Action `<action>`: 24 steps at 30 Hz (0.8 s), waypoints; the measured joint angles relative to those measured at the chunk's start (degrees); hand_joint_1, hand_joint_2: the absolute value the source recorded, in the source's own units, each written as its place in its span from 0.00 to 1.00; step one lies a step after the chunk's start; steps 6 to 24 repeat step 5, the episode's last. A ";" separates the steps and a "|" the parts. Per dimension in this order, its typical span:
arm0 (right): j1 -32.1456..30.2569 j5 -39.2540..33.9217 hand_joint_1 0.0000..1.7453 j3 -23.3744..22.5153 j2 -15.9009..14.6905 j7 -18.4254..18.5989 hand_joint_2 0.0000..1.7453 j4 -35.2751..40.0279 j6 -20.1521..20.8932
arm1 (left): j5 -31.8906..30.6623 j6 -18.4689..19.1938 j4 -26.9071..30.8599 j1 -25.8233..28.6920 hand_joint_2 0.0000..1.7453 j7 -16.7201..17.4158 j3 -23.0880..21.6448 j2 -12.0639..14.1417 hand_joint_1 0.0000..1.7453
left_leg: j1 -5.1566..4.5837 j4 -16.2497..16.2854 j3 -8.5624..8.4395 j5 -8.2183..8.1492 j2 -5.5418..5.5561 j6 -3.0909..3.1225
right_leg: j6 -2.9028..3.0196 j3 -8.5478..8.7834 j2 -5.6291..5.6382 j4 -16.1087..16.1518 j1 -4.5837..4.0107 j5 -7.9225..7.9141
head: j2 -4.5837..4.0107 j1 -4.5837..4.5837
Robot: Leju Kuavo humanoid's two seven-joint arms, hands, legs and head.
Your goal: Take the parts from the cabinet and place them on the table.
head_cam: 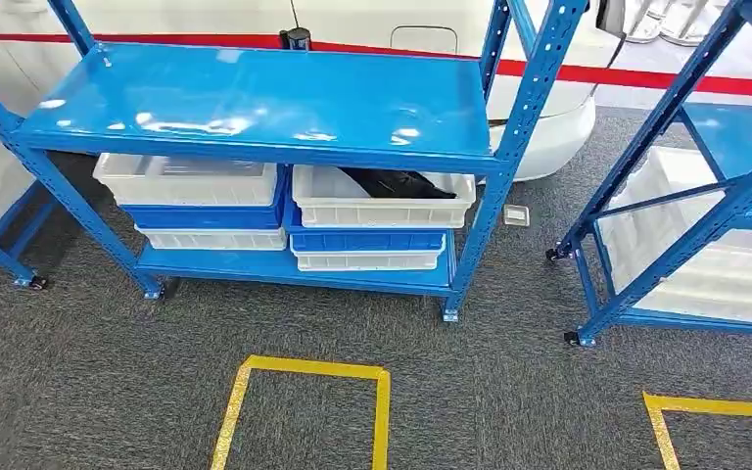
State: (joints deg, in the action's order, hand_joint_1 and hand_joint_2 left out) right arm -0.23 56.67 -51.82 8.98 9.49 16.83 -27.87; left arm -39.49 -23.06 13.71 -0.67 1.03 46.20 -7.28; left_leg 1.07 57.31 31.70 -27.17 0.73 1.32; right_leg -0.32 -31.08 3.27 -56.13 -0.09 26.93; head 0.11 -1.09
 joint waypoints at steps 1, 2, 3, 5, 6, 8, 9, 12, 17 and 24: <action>-0.25 -1.89 0.00 1.59 -0.35 -0.22 0.00 0.20 0.95 | 1.30 0.82 0.20 0.27 0.00 -0.02 -1.43 0.28 0.00 | 0.00 0.00 0.00 0.00 0.00 0.00 | 0.00 -0.02 -0.01 0.00 0.00 0.00 | 0.00 0.00; -0.44 -3.00 0.00 2.59 -0.48 -0.43 0.00 0.31 1.50 | 2.09 1.24 0.39 0.51 0.00 -0.04 -2.34 0.37 0.00 | 0.00 0.00 0.01 -0.01 0.00 -0.01 | 0.00 -0.03 0.00 0.00 0.01 0.00 | 0.00 0.00; -0.64 -4.31 0.00 3.80 -0.70 -0.68 0.00 0.44 2.17 | 3.02 1.77 0.61 0.74 0.00 -0.07 -3.37 0.55 0.00 | -0.01 0.00 0.01 -0.02 0.00 -0.02 | 0.00 -0.04 0.00 0.00 0.01 0.00 | 0.00 0.00; -1.02 -6.73 0.00 6.01 -1.05 -1.14 0.00 0.61 3.35 | 4.70 2.78 0.94 1.12 0.00 -0.09 -5.43 0.87 0.00 | -0.01 0.00 0.01 -0.02 0.00 -0.02 | 0.00 -0.06 -0.01 0.00 0.02 0.00 | 0.00 0.00; -1.02 -6.73 0.00 6.01 -1.05 -1.14 0.00 0.61 3.35 | 4.70 2.78 0.94 1.12 0.00 -0.09 -5.43 0.87 0.00 | -0.01 0.00 0.01 -0.02 0.00 -0.02 | 0.00 -0.06 -0.01 0.00 0.02 0.00 | 0.00 0.00; -1.02 -6.73 0.00 6.01 -1.05 -1.14 0.00 0.61 3.35 | 4.70 2.78 0.94 1.12 0.00 -0.09 -5.43 0.87 0.00 | -0.01 0.00 0.01 -0.02 0.00 -0.02 | 0.00 -0.06 -0.01 0.00 0.02 0.00 | 0.00 0.00; -1.02 -6.73 0.00 6.01 -1.05 -1.14 0.00 0.61 3.35 | 4.70 2.78 0.94 1.12 0.00 -0.09 -5.43 0.87 0.00 | -0.01 0.00 0.01 -0.02 0.00 -0.02 | 0.00 -0.06 -0.01 0.00 0.02 0.00 | 0.00 0.00; -1.02 -6.73 0.00 6.01 -1.05 -1.14 0.00 0.61 3.35 | 4.70 2.78 0.94 1.12 0.00 -0.09 -5.43 0.87 0.00 | -0.01 0.00 0.01 -0.02 0.00 -0.02 | 0.00 -0.06 -0.01 0.00 0.02 0.00 | 0.00 0.00; -1.02 -6.73 0.00 6.01 -1.05 -1.14 0.00 0.61 3.35 | 4.70 2.78 0.94 1.12 0.00 -0.09 -5.43 0.87 0.00 | -0.01 0.00 0.01 -0.02 0.00 -0.02 | 0.00 -0.06 -0.01 0.00 0.02 0.00 | 0.00 0.00; -1.02 -6.73 0.00 6.01 -1.05 -1.14 0.00 0.61 3.35 | 4.70 2.78 0.94 1.12 0.00 -0.09 -5.43 0.87 0.00 | -0.01 0.00 0.01 -0.02 0.00 -0.02 | 0.00 -0.06 -0.01 0.00 0.02 0.00 | 0.00 0.00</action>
